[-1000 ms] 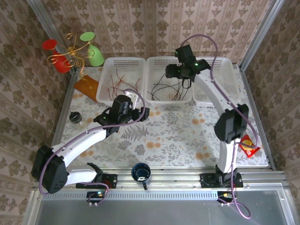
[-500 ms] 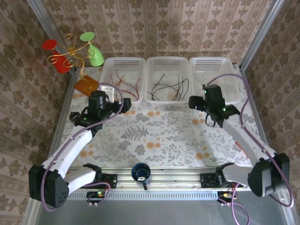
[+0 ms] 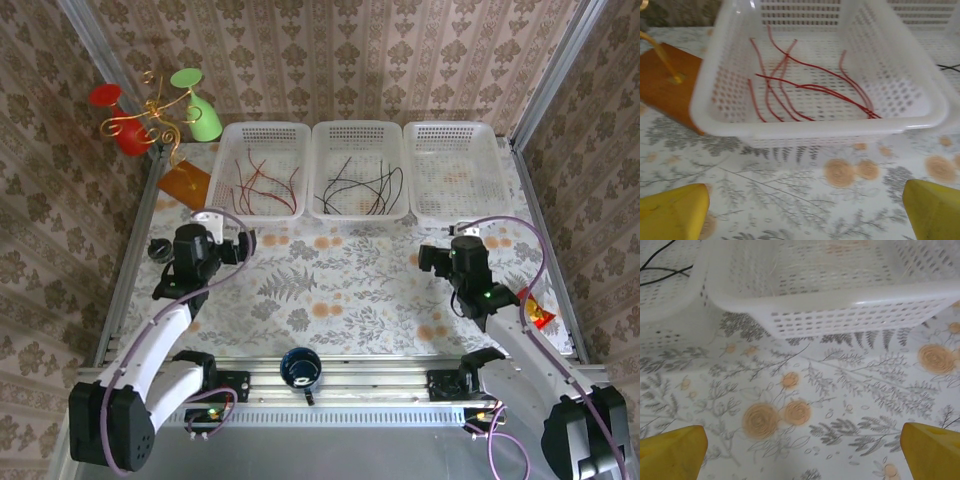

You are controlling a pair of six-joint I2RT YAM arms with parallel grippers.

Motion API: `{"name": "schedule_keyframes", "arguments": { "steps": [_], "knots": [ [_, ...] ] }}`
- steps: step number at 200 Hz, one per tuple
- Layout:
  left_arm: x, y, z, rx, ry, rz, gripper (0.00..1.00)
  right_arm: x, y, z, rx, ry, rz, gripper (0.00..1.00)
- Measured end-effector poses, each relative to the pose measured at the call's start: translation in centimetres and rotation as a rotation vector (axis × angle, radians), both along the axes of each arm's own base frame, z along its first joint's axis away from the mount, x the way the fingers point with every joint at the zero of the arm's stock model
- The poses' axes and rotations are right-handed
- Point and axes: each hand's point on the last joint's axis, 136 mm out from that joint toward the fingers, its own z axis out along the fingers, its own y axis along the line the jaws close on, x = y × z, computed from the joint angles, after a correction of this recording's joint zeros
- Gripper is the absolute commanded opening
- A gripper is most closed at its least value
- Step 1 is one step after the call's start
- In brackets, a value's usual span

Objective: Untangle the cables
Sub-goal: Reset both arms

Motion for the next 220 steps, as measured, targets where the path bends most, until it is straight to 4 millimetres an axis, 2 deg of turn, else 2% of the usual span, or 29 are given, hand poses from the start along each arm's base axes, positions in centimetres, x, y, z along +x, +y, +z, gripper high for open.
{"name": "schedule_keyframes", "arguments": {
  "steps": [26, 70, 93, 111, 130, 156, 186, 198, 220],
  "knots": [
    [0.1, 1.2, -1.6, 0.057, -0.048, 0.018, 1.0, 1.6, -1.3, 0.5, -0.026, -0.083, -0.036, 1.0],
    [1.3, 3.2, -4.2, 0.101, -0.071, 0.074, 1.0, 3.5, -3.8, -3.7, -0.074, -0.093, -0.111, 1.0],
    [1.7, 3.9, -5.2, 0.119, -0.093, 0.096, 1.0, 4.8, -4.5, -3.8, -0.082, -0.135, -0.134, 1.0],
    [2.1, 4.5, -5.8, 0.124, -0.117, 0.115, 1.0, 5.8, -4.6, -3.3, -0.09, -0.182, -0.134, 1.0],
    [2.8, 5.2, -6.5, 0.133, -0.136, 0.139, 1.0, 6.8, -4.7, -3.7, -0.095, -0.203, -0.136, 1.0],
    [3.7, 6.0, -7.4, 0.147, -0.145, 0.157, 1.0, 7.1, -4.6, -4.2, -0.101, -0.196, -0.124, 1.0],
    [4.7, 6.5, -9.0, 0.143, -0.139, 0.159, 1.0, 8.1, -3.9, -3.4, -0.094, -0.227, -0.079, 1.0],
    [4.8, 6.6, -9.7, 0.14, -0.129, 0.153, 1.0, 8.6, -3.4, -3.7, -0.094, -0.233, -0.051, 1.0],
    [5.0, 6.3, -9.1, 0.132, -0.153, 0.139, 1.0, 8.7, -3.0, -4.8, -0.091, -0.199, -0.022, 1.0]
  ]
}}
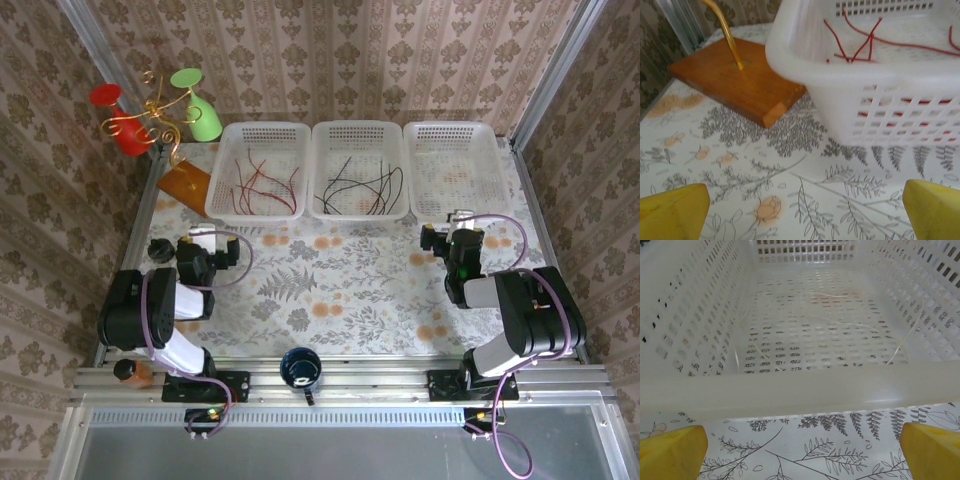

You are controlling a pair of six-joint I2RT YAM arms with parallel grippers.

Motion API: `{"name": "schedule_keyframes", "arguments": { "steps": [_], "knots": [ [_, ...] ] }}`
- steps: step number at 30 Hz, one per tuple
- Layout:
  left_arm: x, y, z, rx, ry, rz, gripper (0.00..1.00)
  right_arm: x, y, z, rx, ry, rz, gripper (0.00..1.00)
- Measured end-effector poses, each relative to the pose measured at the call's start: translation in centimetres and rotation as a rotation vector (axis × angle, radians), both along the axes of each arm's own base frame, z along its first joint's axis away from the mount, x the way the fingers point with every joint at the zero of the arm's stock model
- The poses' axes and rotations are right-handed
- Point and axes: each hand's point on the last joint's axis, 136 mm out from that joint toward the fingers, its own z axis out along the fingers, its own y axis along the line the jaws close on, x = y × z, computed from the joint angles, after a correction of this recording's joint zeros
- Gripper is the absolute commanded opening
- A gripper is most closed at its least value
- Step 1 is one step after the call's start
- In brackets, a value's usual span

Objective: Untangle the cables
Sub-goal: Reset both arms

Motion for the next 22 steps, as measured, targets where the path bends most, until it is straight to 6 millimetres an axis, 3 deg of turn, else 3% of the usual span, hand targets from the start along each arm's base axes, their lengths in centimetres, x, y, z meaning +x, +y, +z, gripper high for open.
{"name": "schedule_keyframes", "arguments": {
  "steps": [8, 22],
  "knots": [
    [2.8, 0.3, 2.0, 0.0, -0.012, 0.01, 1.0, 0.9, 0.2, 1.0, 0.003, -0.019, 0.018, 1.0],
    [2.5, 0.3, 0.8, 0.001, 0.045, 0.011, 1.0, 0.9, 0.3, 0.8, 0.008, -0.012, 0.029, 1.0]
  ]
}}
